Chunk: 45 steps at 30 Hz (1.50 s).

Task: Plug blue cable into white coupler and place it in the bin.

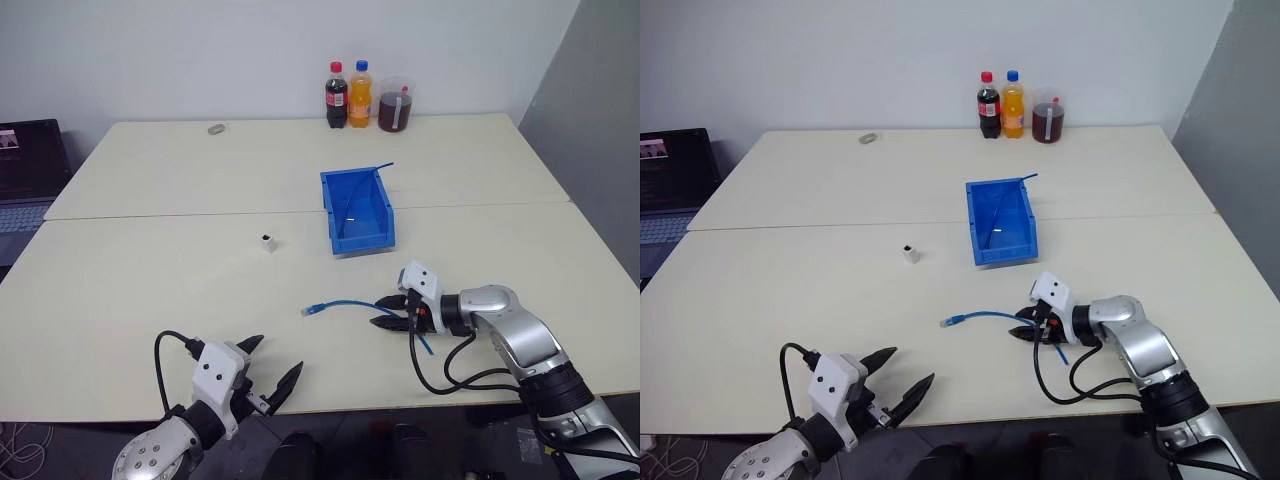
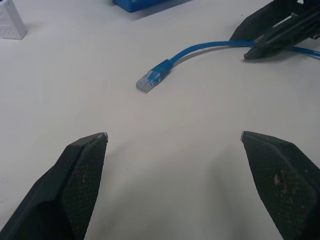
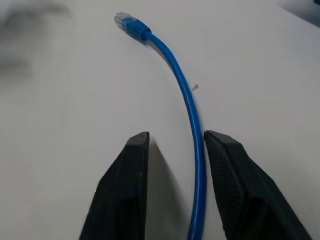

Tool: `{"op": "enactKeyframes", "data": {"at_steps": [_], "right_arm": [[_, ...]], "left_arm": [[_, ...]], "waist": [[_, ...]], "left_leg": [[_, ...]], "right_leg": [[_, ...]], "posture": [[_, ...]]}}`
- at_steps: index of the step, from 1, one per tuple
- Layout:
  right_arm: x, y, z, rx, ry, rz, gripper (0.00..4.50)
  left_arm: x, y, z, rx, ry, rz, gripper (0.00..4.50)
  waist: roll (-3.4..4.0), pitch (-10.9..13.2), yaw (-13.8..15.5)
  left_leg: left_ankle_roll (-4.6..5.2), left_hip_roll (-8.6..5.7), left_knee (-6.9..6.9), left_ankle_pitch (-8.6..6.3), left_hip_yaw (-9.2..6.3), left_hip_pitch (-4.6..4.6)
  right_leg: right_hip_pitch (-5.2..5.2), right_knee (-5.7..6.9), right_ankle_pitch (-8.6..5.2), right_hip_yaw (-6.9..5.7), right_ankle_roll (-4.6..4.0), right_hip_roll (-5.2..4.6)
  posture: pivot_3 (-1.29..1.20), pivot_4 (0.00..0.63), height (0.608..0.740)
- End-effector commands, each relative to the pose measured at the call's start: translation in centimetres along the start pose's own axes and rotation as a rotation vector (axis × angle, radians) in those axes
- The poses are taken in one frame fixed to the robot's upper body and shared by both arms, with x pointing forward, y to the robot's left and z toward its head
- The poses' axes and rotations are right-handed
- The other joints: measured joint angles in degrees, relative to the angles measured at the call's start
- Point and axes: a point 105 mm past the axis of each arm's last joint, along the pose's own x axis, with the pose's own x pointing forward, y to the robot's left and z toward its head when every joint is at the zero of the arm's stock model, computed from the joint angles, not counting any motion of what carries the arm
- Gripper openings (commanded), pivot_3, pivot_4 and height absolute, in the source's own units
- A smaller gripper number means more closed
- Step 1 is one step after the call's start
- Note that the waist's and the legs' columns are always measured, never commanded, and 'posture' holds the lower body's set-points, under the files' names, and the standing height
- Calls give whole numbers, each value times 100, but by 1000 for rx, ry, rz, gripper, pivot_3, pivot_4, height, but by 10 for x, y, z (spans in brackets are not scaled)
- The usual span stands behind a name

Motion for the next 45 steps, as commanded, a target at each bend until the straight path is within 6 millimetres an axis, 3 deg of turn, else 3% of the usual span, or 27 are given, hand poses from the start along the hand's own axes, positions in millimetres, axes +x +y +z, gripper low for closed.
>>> {"op": "enactKeyframes", "data": {"at_steps": [1, 6, 12, 17, 22, 27, 36, 45], "right_arm": [[-10, -4, 3, 10, -15, -42, 2862], [-30, 6, 0, 20, -28, -25, 4148], [-48, 16, 13, 43, -107, -39, 4148], [-62, 36, 34, 68, -183, 2, 4148], [-65, 34, 37, 103, -205, -64, 4148], [-70, 34, 32, 128, -205, -118, 4148], [-74, 39, 30, 156, -212, -160, 4212], [-73, 39, 29, 160, -206, -167, 4212]], "left_arm": [[-2, 10, 3, 45, -9, -23, 4500], [-4, 37, 4, 182, 43, -110, 4500], [22, 68, 27, 231, 21, -203, 4500], [65, 62, 47, 315, 21, -431, 4500], [88, 58, 40, 321, 82, -552, 4500], [78, 60, 22, 344, 171, -632, 4500], [89, 53, 22, 363, 168, -673, 2315], [90, 51, 23, 348, 155, -662, 513]], "waist": [[0, 0, 0], [-1, 1, 25], [-7, 5, -7], [-9, 7, 8], [-14, 9, -38], [-15, 8, -94], [-16, 7, -103], [-17, 7, -115]], "left_leg": [[2, 0, 0, 1, 0, 0], [4, -1, 0, 3, -7, -3], [4, -4, 0, 3, -2, -4], [2, -2, 0, 4, -6, -6], [-3, -11, 0, 6, 0, -6], [-15, -11, -1, 10, 9, -55], [-10, -12, 8, 11, 3, -76], [-7, -15, 10, 12, 3, -75]], "right_leg": [[0, 2, 1, -2, 0, 1], [0, 3, 1, -16, 0, 6], [0, -1, 2, -16, 0, 8], [-6, 6, 4, -20, 0, 13], [-6, 0, 8, -8, 5, 12], [-68, 6, 8, 4, 5, 3], [-79, 8, 14, 0, 11, 2], [-77, 9, 16, 1, 14, 4]], "posture": [[0, 150, 740], [0, 150, 740], [0, 150, 740], [0, 150, 740], [0, 150, 740], [0, 150, 740], [0, 150, 740], [0, 150, 740]]}}
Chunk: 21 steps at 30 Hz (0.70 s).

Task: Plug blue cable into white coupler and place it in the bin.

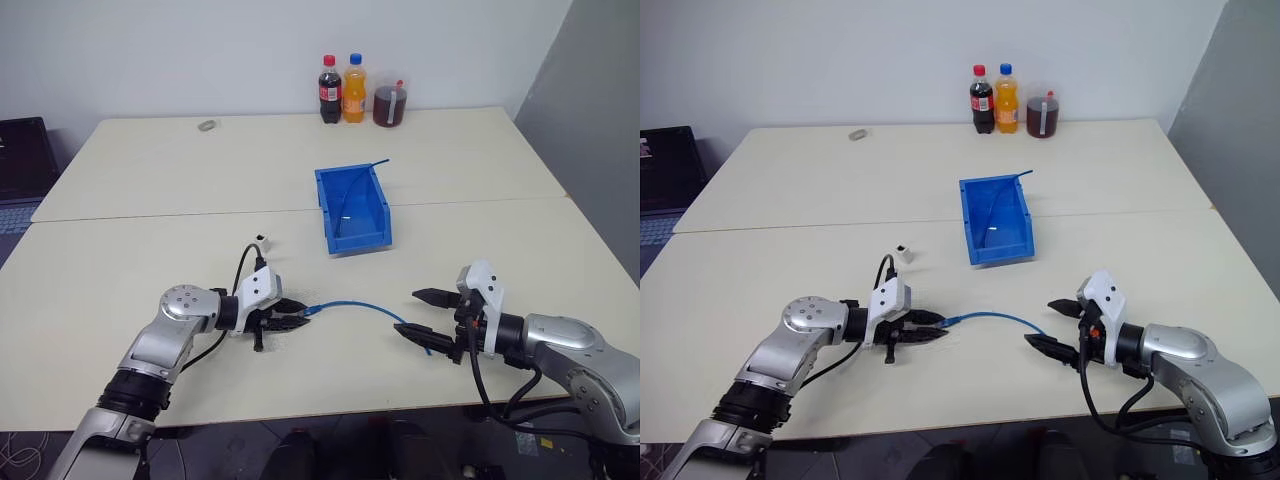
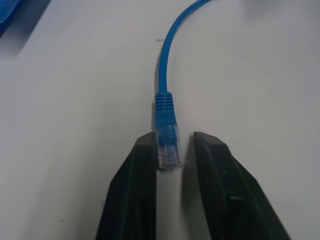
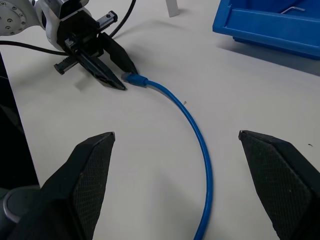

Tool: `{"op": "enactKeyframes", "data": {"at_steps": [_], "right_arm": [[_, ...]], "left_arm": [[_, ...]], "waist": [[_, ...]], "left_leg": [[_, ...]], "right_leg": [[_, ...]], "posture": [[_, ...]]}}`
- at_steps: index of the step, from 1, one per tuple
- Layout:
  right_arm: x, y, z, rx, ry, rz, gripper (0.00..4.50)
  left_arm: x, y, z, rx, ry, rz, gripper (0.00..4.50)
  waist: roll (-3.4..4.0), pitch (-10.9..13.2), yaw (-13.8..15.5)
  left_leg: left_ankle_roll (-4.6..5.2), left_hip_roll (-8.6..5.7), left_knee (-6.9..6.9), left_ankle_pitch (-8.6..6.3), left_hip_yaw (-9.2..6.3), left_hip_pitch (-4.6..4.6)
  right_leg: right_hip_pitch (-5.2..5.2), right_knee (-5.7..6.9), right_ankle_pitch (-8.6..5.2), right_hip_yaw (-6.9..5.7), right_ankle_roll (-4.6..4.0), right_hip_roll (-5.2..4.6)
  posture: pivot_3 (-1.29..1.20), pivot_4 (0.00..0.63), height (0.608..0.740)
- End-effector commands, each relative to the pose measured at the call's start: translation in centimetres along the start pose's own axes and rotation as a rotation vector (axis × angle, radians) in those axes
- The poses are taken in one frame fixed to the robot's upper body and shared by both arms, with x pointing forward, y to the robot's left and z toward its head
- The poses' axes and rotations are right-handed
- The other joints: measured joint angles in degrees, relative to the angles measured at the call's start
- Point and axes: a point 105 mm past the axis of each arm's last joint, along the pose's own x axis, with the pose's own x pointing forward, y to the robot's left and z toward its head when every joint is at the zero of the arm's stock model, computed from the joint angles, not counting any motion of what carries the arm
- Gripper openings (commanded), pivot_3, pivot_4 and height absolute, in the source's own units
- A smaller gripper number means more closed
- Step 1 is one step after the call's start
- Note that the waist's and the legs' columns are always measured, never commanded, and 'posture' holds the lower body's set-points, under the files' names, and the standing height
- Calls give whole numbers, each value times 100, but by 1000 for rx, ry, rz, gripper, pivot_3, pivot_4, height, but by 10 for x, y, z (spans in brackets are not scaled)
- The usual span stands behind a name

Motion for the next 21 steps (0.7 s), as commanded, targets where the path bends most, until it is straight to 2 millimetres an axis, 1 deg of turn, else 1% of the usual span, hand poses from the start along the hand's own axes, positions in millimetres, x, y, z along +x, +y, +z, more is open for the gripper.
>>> {"op": "enactKeyframes", "data": {"at_steps": [1, 2, 6, 7, 9, 10, 13, 14, 15, 16, 19, 21], "right_arm": [[-2, 4, 5, -25, -13, 13, 4212], [-2, 4, 4, -25, -10, 18, 4212], [0, 4, 4, -25, -9, 32, 4212], [1, 4, 5, -26, -10, 34, 4212], [1, 3, 8, -28, -18, 36, 4212], [2, 3, 11, -29, -27, 38, 4212], [0, 2, 26, 34, -94, 46, 4212], [0, 3, 30, 69, -117, 57, 4212], [0, 4, 34, 101, -136, 69, 4212], [0, 7, 38, 163, -164, 97, 4212], [3, 18, 43, 284, -192, 179, 4212], [6, 19, 44, 345, -207, 202, 4212]], "left_arm": [[-1, -5, -1, -26, -2, -5, 286], [-4, -6, -1, -34, -2, -3, 224], [-12, -11, 0, -72, -2, 4, 227], [-14, -11, 2, -99, -11, 13, 227], [-14, -5, 13, -197, -52, 65, 227], [-14, -2, 21, -258, -84, 85, 227], [-9, 9, 67, -451, -271, 117, 227], [-7, 10, 79, -495, -320, 115, 227], [-6, 10, 87, -526, -349, 111, 227], [-4, 7, 97, -556, -392, 88, 227], [-2, -3, 118, -615, -482, 12, 227], [-1, -10, 126, -639, -512, -40, 227]], "waist": [[0, 0, -1], [0, 0, -4], [0, 0, -17], [0, 0, -24], [0, 0, -24], [-1, 1, -25], [-12, 7, -3], [-13, 7, 12], [-17, 5, 14], [-19, 3, 13], [-18, 3, -20], [-19, 3, -40]], "left_leg": [[0, 0, 0, 0, 0, 0], [0, 0, 0, 0, 0, 0], [0, 2, 0, 0, 0, 0], [0, 3, 0, 0, 0, 0], [8, 5, 0, -5, 0, 1], [9, 4, 1, -5, -1, 1], [24, 2, 7, -4, -4, -1], [28, 0, 11, -1, -9, -5], [30, 0, 14, 1, -12, -8], [28, 0, 14, 3, -11, -8], [8, 1, 14, 13, -6, -4], [7, 2, 13, 13, -1, -3]], "right_leg": [[0, 0, 0, 0, 0, 0], [0, 0, 0, 0, 0, 0], [0, 0, 0, 1, 0, -1], [-1, 0, 0, 1, 0, -1], [-1, 3, 0, 2, 0, -1], [-1, 4, 0, 1, 0, 0], [0, 11, 2, -3, 4, 2], [1, 14, 4, -11, 7, 3], [1, 14, 6, -14, 10, 3], [3, 12, 10, -12, 10, 2], [4, 14, 12, -2, 7, -2], [-1, 13, 13, 4, 5, -6]], "posture": [[0, 150, 740], [0, 150, 740], [0, 150, 740], [0, 150, 740], [0, 150, 740], [0, 150, 740], [0, 150, 740], [0, 150, 740], [0, 150, 740], [0, 150, 740], [0, 150, 740], [0, 150, 740]]}}
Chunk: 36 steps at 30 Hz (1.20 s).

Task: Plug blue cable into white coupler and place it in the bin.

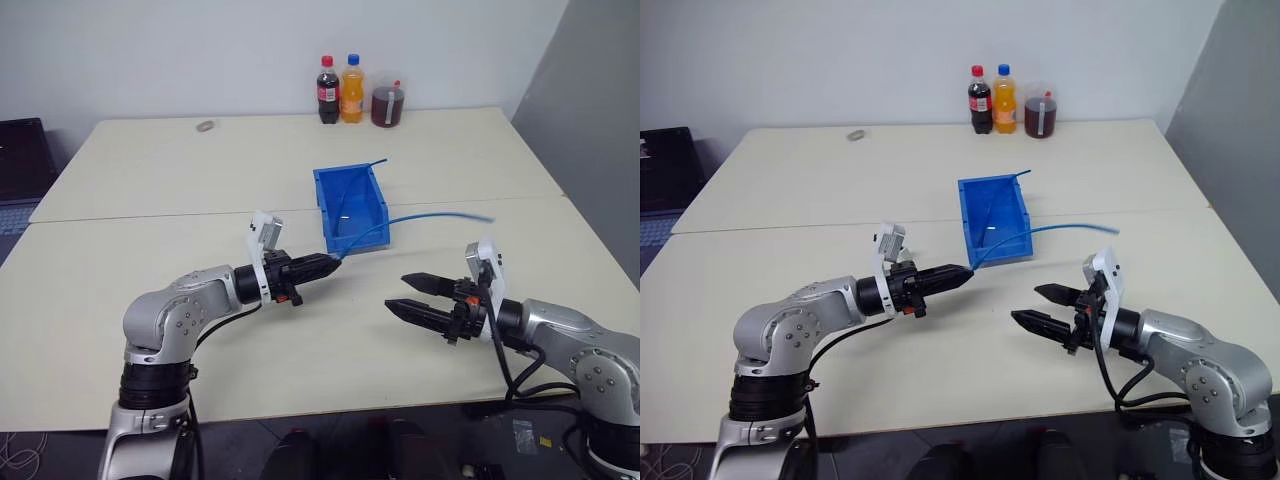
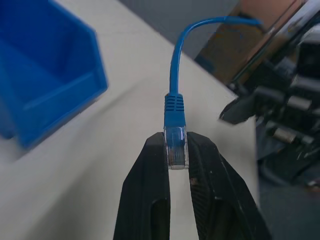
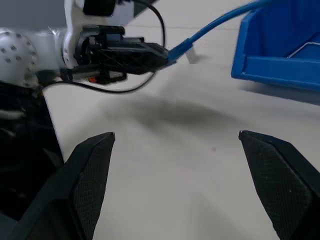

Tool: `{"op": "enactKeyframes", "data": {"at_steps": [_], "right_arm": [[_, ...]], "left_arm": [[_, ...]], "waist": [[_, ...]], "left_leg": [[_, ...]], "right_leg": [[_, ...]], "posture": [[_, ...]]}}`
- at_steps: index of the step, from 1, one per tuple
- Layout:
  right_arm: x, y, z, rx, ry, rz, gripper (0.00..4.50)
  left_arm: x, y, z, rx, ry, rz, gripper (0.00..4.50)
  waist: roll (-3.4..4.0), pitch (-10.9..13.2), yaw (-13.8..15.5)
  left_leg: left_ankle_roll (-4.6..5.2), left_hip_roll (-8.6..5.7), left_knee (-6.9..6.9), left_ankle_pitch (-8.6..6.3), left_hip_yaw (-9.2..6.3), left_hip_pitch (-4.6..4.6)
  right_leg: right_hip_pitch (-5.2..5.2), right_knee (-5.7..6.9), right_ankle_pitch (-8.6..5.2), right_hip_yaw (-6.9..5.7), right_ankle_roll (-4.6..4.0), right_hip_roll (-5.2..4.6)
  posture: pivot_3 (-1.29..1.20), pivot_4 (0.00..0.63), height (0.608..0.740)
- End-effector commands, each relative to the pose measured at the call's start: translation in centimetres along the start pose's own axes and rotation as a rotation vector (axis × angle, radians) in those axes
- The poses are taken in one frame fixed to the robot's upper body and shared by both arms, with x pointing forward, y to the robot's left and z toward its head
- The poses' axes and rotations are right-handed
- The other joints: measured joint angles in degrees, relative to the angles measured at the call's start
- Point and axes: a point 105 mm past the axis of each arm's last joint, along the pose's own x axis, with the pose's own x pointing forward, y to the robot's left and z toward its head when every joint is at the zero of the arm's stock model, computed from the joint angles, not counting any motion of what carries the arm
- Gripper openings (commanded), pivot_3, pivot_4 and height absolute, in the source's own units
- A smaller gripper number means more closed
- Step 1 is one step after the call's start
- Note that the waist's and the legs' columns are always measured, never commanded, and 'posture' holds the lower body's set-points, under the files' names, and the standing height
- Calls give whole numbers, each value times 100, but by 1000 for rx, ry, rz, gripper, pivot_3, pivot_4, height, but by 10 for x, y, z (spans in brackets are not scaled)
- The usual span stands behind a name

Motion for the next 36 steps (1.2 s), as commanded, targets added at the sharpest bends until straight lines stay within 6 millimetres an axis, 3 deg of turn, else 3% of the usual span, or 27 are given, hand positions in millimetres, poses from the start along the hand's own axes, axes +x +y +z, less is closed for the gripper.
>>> {"op": "enactKeyframes", "data": {"at_steps": [1, 4, 13, 27, 31, 36], "right_arm": [[4, 8, 8, 101, -46, 62, 4212], [13, 6, 18, 226, -95, 138, 4212], [25, 11, 38, 298, -93, 249, 4212], [34, 18, 37, 286, -72, 281, 4212], [34, 20, 35, 272, -59, 291, 3539], [35, 20, 33, 261, -47, 288, 2270]], "left_arm": [[-1, -22, 11, -29, -33, -89, 227], [1, -32, 4, -83, -8, -159, 227], [-2, -33, 0, -102, 1, -163, 227], [-6, -38, -2, -122, -9, -179, 227], [-5, -40, -2, -119, -9, -186, 227], [-5, -42, -1, -119, -4, -198, 227]], "waist": [[0, 0, -12], [0, 0, -15], [0, 0, -3], [0, 0, -3], [0, 0, -3], [0, 0, -2]], "left_leg": [[0, 1, 0, 0, 1, -1], [-4, 2, -1, 3, 4, 2], [-1, -5, 0, 11, 9, 6], [-2, -4, -1, 11, 14, 3], [-2, -4, -1, 11, 14, 3], [-2, -4, -1, 11, 15, 3]], "right_leg": [[-3, 1, 1, 2, -1, 0], [-6, 6, 5, 5, -9, 1], [-6, 25, 8, 3, -12, 10], [-12, 26, 8, 6, -12, 9], [-12, 26, 8, 6, -12, 9], [-13, 26, 8, 7, -12, 9]], "posture": [[0, 150, 740], [0, 150, 740], [0, 150, 740], [0, 150, 740], [0, 150, 740], [0, 150, 740]]}}
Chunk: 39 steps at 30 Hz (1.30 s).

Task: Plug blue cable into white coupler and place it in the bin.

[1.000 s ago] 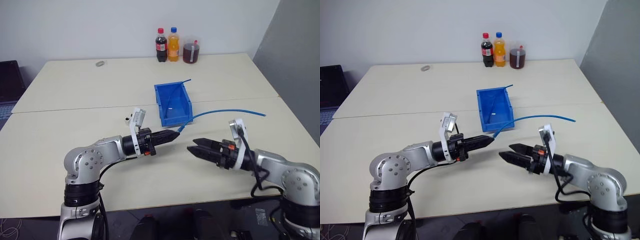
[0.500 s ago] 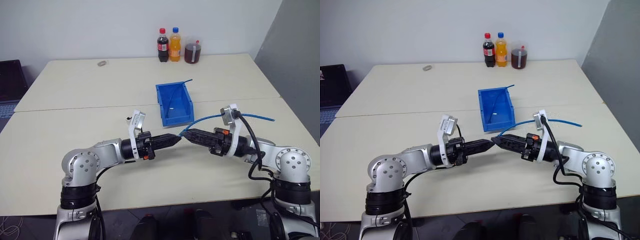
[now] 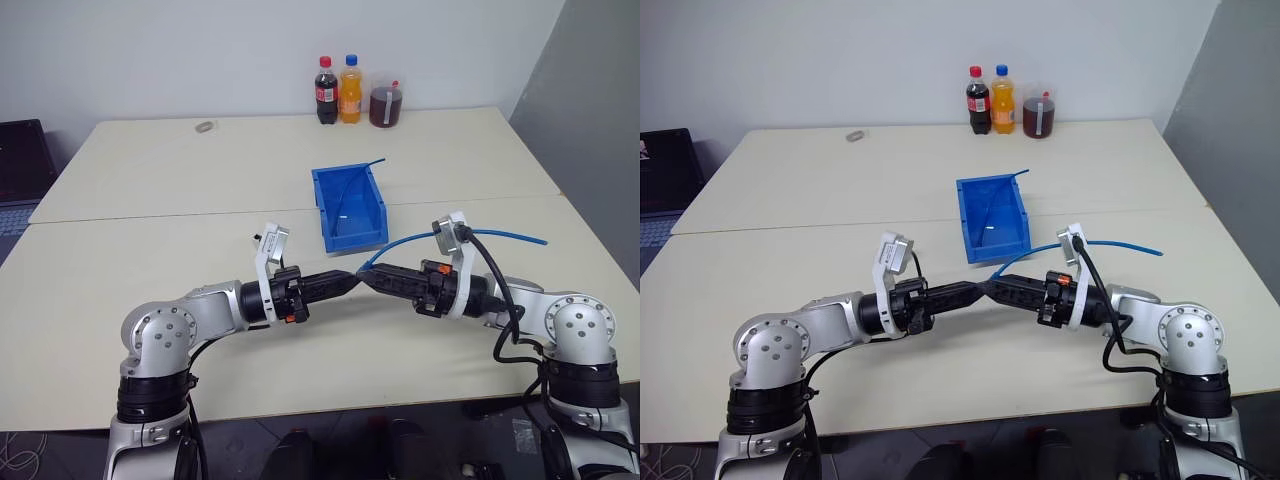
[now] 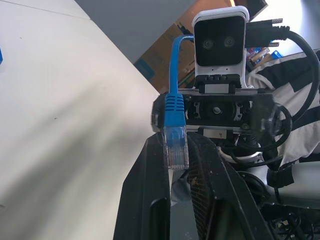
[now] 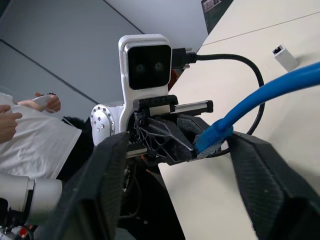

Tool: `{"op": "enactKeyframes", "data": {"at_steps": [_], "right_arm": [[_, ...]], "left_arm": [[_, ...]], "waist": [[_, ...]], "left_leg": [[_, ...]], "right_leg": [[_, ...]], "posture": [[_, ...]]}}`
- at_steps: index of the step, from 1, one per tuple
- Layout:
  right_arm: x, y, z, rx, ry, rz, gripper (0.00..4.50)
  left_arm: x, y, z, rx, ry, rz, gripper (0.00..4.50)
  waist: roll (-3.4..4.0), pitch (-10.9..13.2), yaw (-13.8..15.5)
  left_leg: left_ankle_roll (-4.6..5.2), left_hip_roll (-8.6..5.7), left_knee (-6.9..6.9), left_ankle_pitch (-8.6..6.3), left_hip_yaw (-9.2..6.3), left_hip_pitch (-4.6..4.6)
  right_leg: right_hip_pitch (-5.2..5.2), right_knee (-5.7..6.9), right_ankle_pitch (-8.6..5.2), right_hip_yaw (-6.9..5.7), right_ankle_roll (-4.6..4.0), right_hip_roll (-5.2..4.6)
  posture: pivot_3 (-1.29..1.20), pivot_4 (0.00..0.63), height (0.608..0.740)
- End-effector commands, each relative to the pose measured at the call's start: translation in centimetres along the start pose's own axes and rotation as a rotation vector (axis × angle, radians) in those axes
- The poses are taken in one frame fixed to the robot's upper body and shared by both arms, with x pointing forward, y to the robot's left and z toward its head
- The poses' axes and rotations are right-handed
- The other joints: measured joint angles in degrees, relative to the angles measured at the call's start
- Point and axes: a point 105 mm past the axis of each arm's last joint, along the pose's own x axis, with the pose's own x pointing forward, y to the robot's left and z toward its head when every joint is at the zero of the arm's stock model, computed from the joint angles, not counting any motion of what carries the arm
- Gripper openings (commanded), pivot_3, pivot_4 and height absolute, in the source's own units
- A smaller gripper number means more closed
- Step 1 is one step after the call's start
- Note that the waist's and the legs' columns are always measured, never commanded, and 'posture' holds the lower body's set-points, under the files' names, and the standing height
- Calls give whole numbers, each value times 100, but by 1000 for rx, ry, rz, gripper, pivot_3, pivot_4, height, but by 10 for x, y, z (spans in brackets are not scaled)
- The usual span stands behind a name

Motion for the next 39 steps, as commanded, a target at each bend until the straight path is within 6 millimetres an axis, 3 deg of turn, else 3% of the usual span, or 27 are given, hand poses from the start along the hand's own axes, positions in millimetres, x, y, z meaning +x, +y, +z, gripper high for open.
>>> {"op": "enactKeyframes", "data": {"at_steps": [1, 8, 14, 16, 26, 31, 33, 39], "right_arm": [[3, 10, 3, -49, -2, 37, 1959], [2, 9, 4, -50, -6, 37, 267], [1, 9, 4, -52, -4, 31, 163], [1, 8, 4, -57, -4, 19, 163], [-2, 0, 12, -103, 6, -38, 163], [-11, -4, 18, -122, 12, -62, 163], [-12, -5, 19, -129, 12, -66, 163], [-10, -9, 22, -148, -2, -75, 163]], "left_arm": [[0, -12, 6, 49, -6, -40, 227], [1, -14, 5, 45, -2, -47, 227], [1, -12, 6, 69, -3, -25, 227], [0, -9, 9, 91, -11, -9, 927], [-13, -16, 19, 133, 32, -38, 2939], [-38, -14, 29, 176, 76, 10, 3905], [-50, -5, 33, 216, 80, 88, 4381], [-83, 54, 38, 495, 94, 498, 4445]], "waist": [[0, 0, 0], [0, 0, 1], [0, 0, 1], [0, 0, 2], [0, 0, 0], [0, 1, -4], [0, 1, -7], [1, 1, 0]], "left_leg": [[0, 0, 0, 0, 0, 0], [0, 0, 0, 0, 0, -1], [0, 1, 0, 0, 0, -1], [0, 1, 0, 0, 0, -1], [0, 0, -1, 0, 0, -4], [0, 1, -5, 0, 1, -6], [0, 1, -5, 0, 1, -9], [1, 2, -13, 0, 3, -8]], "right_leg": [[0, 0, 0, 0, 0, 0], [-1, 0, 0, 0, 0, 0], [-1, -1, 0, 0, 0, 0], [-1, -1, 0, 0, 0, 0], [-4, -1, 0, -1, 0, 1], [-8, -4, -1, -1, 0, 2], [-11, -5, -1, -1, 0, 2], [-11, -16, 0, 1, 0, 2]], "posture": [[0, 150, 740], [0, 150, 740], [0, 150, 740], [0, 150, 740], [0, 150, 740], [0, 150, 740], [0, 150, 740], [0, 150, 740]]}}
